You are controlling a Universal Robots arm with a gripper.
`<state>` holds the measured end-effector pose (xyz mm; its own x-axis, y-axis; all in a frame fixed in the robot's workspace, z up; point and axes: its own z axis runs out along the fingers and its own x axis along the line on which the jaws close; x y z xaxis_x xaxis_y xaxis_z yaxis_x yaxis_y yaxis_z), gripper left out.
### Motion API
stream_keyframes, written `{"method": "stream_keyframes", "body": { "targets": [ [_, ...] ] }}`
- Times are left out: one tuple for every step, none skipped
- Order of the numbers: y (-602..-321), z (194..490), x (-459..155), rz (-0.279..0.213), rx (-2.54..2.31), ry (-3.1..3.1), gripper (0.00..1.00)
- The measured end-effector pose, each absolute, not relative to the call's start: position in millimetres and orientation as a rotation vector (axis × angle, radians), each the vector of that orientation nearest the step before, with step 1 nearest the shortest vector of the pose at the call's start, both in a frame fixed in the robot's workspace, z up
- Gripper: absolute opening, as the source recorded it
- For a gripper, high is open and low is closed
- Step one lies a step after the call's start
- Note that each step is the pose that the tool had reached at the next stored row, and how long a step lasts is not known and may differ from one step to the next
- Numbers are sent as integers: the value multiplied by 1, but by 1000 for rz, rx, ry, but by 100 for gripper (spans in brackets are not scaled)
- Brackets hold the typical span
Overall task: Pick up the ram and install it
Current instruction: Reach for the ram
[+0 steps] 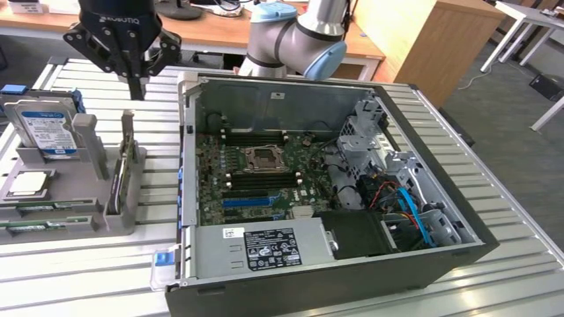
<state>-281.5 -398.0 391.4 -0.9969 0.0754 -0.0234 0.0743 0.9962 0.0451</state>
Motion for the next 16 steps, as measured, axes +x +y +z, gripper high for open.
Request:
{"method": "stream_keyframes", "body": {
  "targets": [
    [-398,391,-283,69,117,3114,11],
    [-398,391,-285,69,117,3114,11],
    [-398,391,-287,69,117,3114,11],
    [-398,391,-289,69,117,3114,11],
    [-398,391,-292,69,117,3114,11],
    [-398,391,-294,69,116,3114,11],
    [-398,391,-297,69,117,3114,11],
    [-398,391,-299,69,117,3114,11],
    [-398,391,-302,69,117,3114,11],
    [-398,391,-304,69,117,3114,11],
    [-398,391,-306,69,117,3114,11],
    [-398,391,-308,69,117,3114,11],
    [-398,390,-310,69,117,3114,11],
    [-398,390,-312,69,117,3114,11],
    [-398,390,-313,69,116,3114,11],
    [-398,390,-315,69,117,3114,11]
  ]
}}
